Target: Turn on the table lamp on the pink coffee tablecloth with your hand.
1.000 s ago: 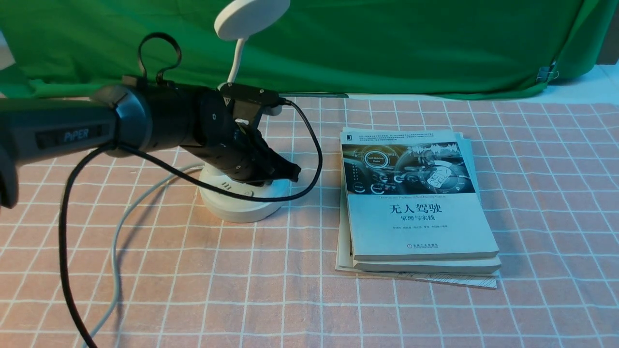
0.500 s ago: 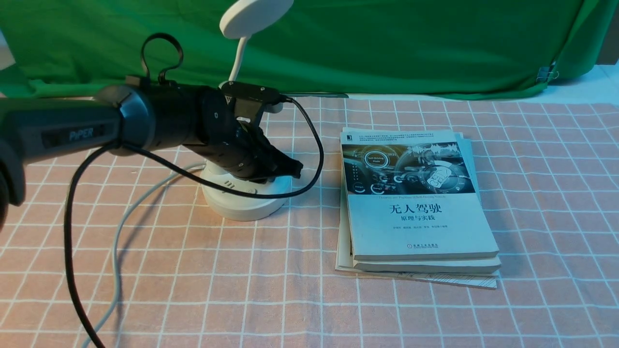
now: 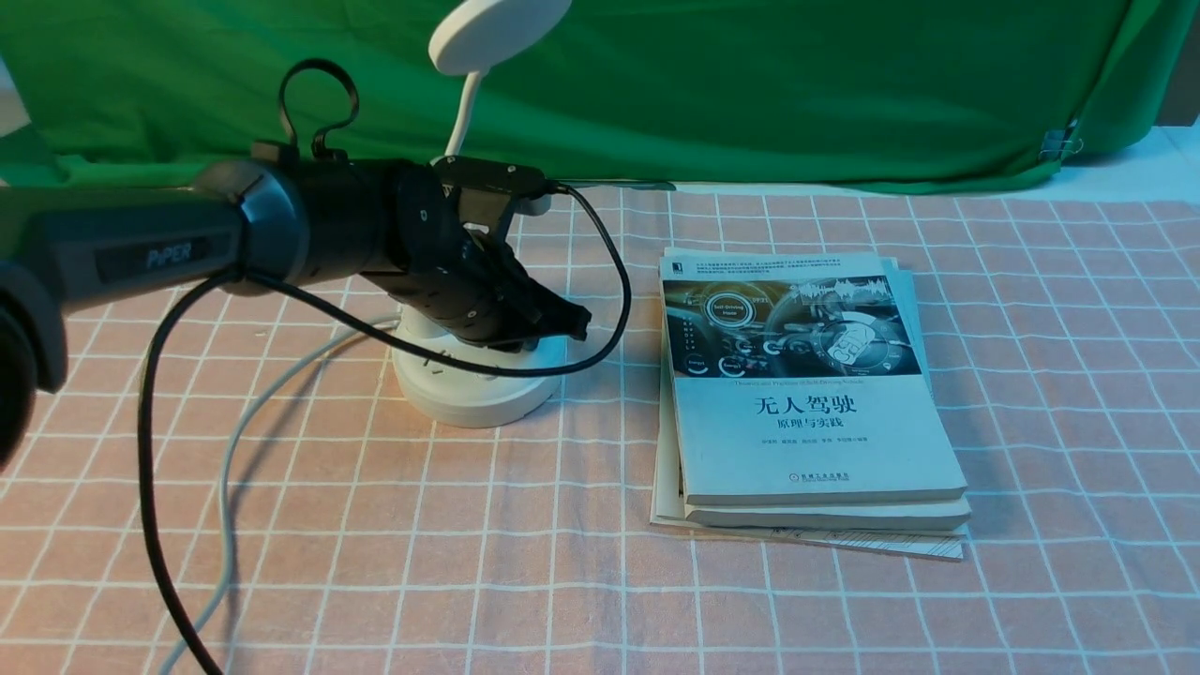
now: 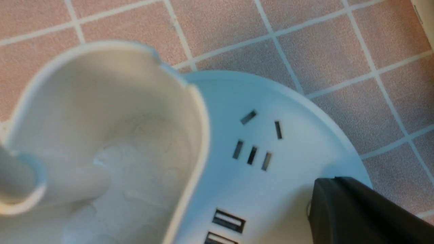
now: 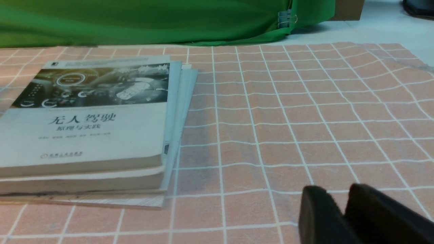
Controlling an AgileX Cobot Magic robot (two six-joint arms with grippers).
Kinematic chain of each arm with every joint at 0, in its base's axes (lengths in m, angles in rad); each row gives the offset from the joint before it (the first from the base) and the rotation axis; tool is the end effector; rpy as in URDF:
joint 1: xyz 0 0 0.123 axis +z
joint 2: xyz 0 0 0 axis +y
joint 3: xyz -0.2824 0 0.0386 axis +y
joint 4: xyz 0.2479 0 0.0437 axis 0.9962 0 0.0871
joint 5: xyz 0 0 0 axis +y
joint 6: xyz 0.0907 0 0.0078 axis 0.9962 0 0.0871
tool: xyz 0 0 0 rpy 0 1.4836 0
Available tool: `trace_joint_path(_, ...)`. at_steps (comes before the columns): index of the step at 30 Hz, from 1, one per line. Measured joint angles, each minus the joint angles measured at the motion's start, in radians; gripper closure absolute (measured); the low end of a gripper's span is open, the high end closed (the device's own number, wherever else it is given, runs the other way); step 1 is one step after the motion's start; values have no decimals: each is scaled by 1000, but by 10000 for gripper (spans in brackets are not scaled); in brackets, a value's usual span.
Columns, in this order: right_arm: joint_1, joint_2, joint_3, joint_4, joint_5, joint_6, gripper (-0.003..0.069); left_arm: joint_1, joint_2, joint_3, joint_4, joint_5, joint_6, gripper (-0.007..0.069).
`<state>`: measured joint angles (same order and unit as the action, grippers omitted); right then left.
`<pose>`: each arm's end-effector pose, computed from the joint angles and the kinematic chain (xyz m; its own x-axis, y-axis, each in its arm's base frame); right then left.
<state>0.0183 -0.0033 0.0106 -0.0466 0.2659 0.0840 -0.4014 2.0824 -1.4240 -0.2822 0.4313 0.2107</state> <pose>0.0551 -0.0001 0.1856 -0.1847 0.0356 -0.9821 0.0009 0.9993 0.0361 0.4050 -0.1834 0.1577 -0.7883 0.2841 -0.5457 0.4106 0.9035 -0.1228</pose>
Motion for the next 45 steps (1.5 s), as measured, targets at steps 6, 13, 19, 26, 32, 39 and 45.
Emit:
trace_joint_path(6, 0, 0, 0, 0, 1, 0, 475, -1, -73, 22, 13, 46, 1, 623)
trace_joint_path(13, 0, 0, 0, 0, 1, 0, 475, -1, -351, 126, 23, 99, -29, 623)
trace_joint_path(19, 0, 0, 0, 0, 1, 0, 475, -1, -691, 410, 38, 75, -77, 623)
trace_joint_path(26, 0, 0, 0, 0, 1, 0, 475, -1, -1104, 694, 48, 7, -139, 623)
trace_joint_path(32, 0, 0, 0, 0, 0, 0, 475, -1, -1363, 824, 67, 0, -145, 623)
trace_joint_path(39, 0, 0, 0, 0, 0, 0, 475, -1, -1538, 879, 70, -12, -141, 623)
trace_joint_path(45, 0, 0, 0, 0, 0, 0, 475, -1, -1559, 879, 118, -18, -141, 623)
